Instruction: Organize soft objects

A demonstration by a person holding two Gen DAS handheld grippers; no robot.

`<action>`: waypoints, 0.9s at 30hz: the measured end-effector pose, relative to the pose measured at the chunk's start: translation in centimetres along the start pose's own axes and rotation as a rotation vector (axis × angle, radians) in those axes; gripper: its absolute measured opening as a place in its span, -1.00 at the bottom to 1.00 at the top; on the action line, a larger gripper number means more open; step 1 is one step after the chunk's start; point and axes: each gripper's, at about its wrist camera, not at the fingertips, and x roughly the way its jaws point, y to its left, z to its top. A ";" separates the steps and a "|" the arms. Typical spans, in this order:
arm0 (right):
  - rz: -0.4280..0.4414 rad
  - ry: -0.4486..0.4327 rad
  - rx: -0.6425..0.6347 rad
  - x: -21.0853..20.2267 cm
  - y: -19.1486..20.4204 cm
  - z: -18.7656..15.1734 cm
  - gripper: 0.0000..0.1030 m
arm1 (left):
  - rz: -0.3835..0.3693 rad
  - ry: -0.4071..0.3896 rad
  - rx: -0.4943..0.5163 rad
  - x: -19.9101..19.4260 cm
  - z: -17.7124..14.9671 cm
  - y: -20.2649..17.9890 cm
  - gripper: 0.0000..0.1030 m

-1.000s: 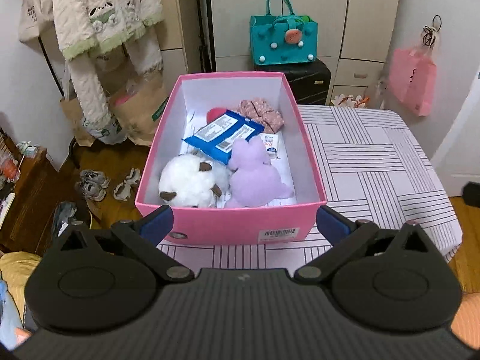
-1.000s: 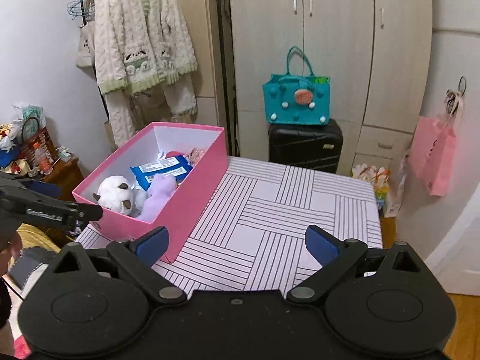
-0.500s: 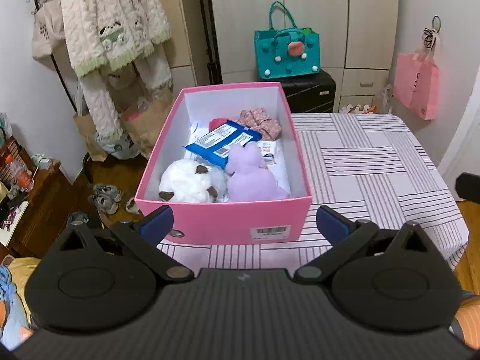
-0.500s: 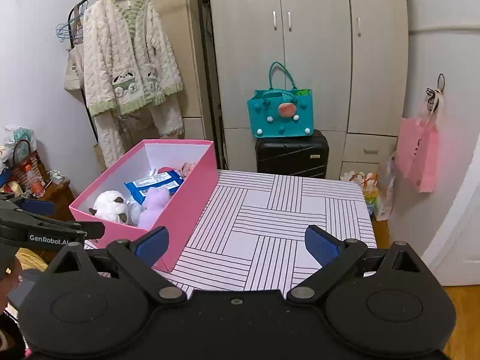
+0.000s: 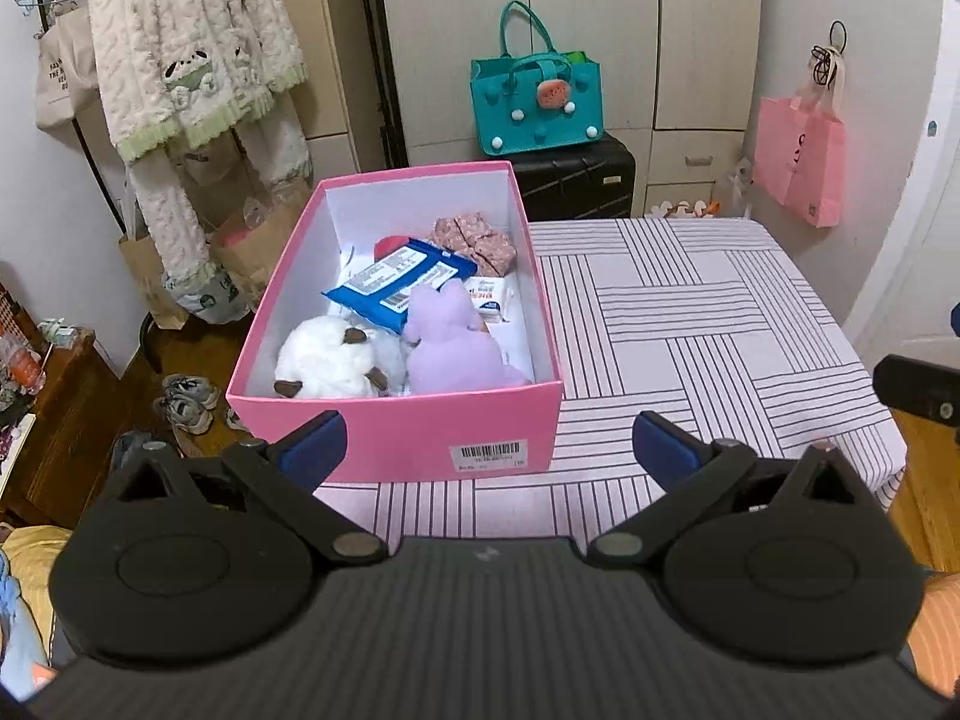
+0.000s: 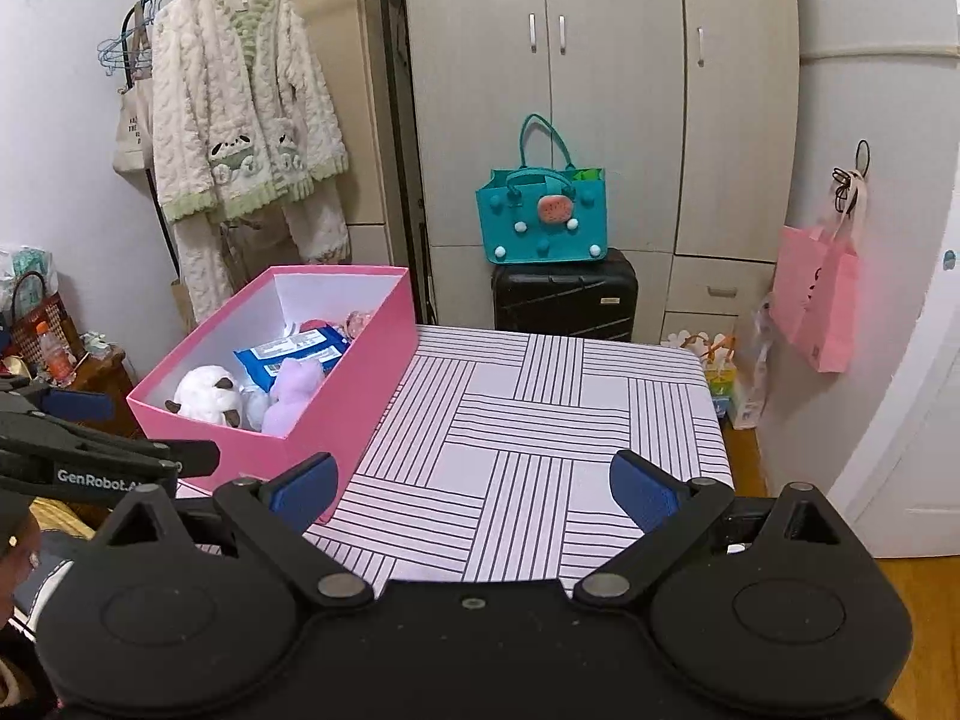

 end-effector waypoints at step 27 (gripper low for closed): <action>-0.064 -0.068 -0.031 0.0 0.7 -1.6 0.92 | -0.002 -0.122 0.008 -1.3 -1.6 0.6 1.00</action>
